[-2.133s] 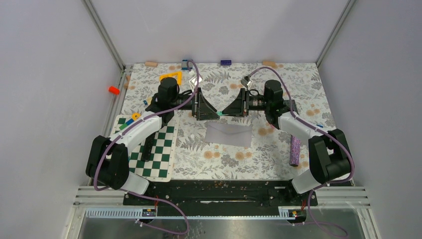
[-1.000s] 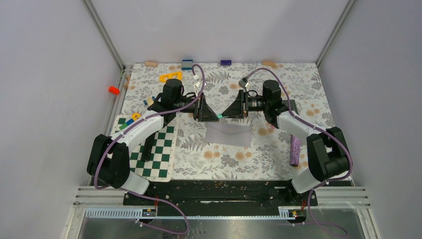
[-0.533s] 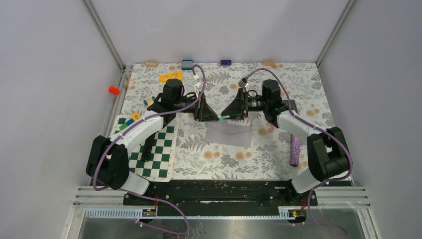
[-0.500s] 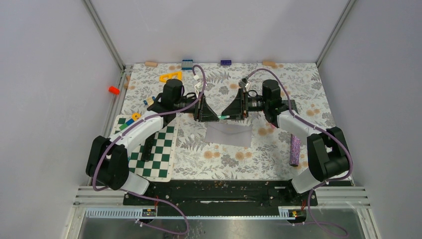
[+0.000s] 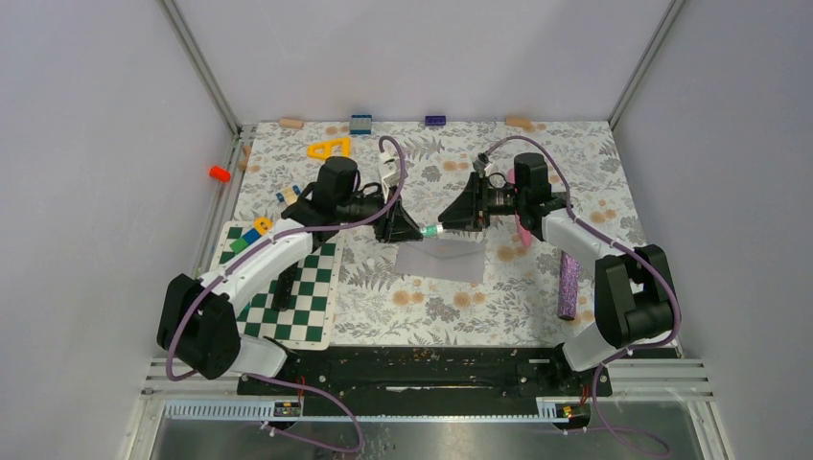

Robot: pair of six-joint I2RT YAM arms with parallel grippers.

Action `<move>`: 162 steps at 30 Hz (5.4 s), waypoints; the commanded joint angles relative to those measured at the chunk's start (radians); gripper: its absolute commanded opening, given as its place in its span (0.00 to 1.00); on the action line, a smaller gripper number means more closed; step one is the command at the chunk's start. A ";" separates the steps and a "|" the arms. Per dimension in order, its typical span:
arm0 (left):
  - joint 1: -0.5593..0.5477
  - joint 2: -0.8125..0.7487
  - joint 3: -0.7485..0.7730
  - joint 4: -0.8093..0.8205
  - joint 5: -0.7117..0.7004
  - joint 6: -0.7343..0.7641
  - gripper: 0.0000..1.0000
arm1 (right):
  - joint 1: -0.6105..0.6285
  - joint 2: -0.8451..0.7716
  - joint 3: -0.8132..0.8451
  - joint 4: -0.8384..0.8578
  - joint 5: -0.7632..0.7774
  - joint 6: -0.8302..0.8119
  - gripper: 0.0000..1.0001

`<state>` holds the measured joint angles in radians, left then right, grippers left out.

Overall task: Place the letter into the envelope and seal it
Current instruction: Screw the solid glue.

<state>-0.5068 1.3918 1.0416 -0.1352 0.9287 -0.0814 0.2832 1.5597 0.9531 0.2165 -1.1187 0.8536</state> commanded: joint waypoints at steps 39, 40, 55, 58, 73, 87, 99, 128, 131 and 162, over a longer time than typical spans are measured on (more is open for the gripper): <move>-0.021 -0.042 0.035 -0.004 -0.083 0.074 0.10 | 0.040 -0.016 -0.064 0.145 -0.083 0.098 0.38; -0.021 -0.041 0.036 -0.003 -0.082 0.074 0.10 | 0.040 -0.015 -0.063 0.151 -0.087 0.106 0.37; -0.020 0.045 0.041 0.046 0.071 -0.038 0.10 | 0.040 -0.021 -0.083 0.420 -0.184 0.070 0.26; -0.016 0.067 0.040 0.079 0.123 -0.083 0.10 | 0.040 -0.050 -0.083 0.437 -0.215 -0.013 0.27; 0.006 0.119 0.045 0.131 0.266 -0.183 0.11 | 0.059 -0.238 -0.019 -0.459 -0.070 -1.312 0.44; -0.001 0.035 0.108 -0.080 0.115 0.052 0.10 | 0.066 -0.412 -0.032 -0.622 -0.020 -1.225 0.63; -0.133 -0.106 0.126 -0.292 -0.181 0.405 0.07 | -0.028 -0.103 0.139 -0.560 -0.215 -0.557 0.56; -0.196 -0.068 0.126 -0.287 -0.324 0.431 0.02 | 0.057 -0.028 -0.096 0.172 -0.186 0.073 0.44; -0.196 -0.065 0.127 -0.286 -0.320 0.430 0.02 | 0.059 -0.028 -0.100 0.185 -0.184 0.078 0.40; -0.054 0.147 0.165 -0.280 0.344 0.171 0.04 | 0.094 -0.386 -0.116 -0.460 0.037 -1.214 0.31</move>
<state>-0.5766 1.4933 1.1656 -0.4358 1.1259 0.1410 0.3679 1.2449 0.8471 -0.0700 -1.1820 -0.0071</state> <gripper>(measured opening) 0.246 0.308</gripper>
